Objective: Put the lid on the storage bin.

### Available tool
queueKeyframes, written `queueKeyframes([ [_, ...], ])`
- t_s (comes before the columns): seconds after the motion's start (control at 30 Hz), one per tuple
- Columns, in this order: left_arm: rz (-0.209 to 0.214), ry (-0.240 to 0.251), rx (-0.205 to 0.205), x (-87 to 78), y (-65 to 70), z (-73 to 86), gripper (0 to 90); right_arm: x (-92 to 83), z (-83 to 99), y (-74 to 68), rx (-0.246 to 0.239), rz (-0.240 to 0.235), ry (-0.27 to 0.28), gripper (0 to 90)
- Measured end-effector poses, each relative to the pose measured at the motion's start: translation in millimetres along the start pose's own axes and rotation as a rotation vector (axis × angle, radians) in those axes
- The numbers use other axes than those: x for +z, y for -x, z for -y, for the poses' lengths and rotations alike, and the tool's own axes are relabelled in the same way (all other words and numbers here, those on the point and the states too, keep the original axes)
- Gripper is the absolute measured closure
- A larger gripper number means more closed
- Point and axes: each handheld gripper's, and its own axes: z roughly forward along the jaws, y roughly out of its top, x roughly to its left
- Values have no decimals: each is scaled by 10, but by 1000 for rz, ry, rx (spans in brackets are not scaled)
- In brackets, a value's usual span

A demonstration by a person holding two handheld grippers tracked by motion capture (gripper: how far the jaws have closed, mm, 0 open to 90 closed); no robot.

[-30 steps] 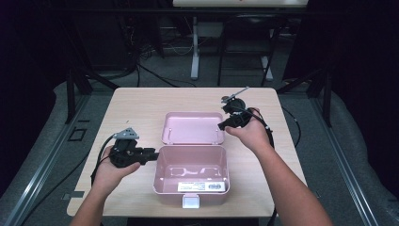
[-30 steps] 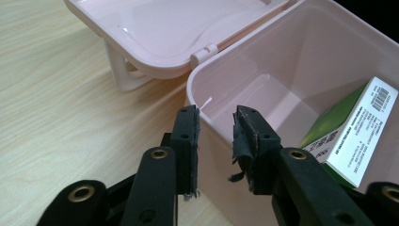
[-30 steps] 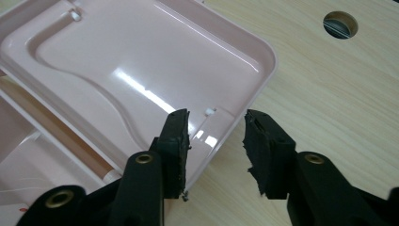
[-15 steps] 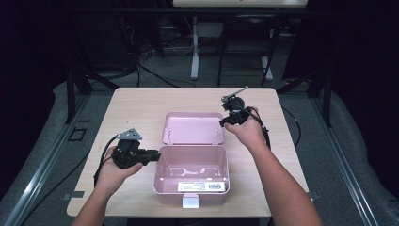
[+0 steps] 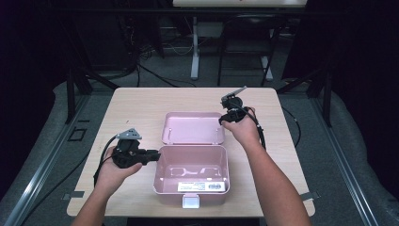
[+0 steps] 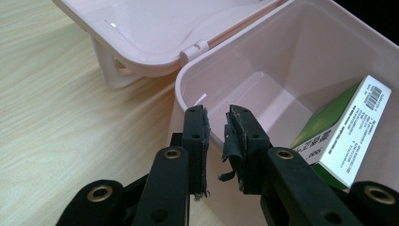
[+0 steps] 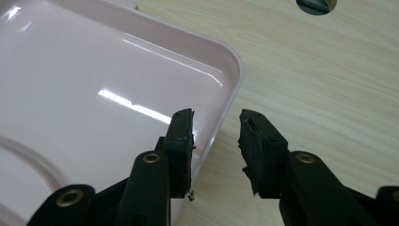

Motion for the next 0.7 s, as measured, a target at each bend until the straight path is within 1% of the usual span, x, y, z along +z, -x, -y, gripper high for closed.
queueKeyframes([
  [0.13, 3, 2, -1, 1, -4, 1, 776, 84, -2, 17, 40, -3, -5, 640],
  [0.2, 3, 3, -2, 1, -3, 1, 777, 127, -2, 21, 48, 2, -14, 640],
  [0.33, 3, 1, -2, 1, -2, -1, 777, 189, 1, 24, 84, 14, -9, 646],
  [0.4, 4, 2, -2, 1, -3, -1, 777, 209, 1, 32, 109, 10, -7, 654],
  [0.5, 4, 2, -2, 1, -4, 0, 777, 235, 0, 39, 120, 23, -6, 676],
  [0.6, 4, 1, -5, 1, -6, -1, 778, 254, 0, 40, 157, 3, -6, 702],
  [0.7, 3, 1, -5, 1, -5, -1, 778, 271, 10, 41, 167, 2, -13, 712],
])
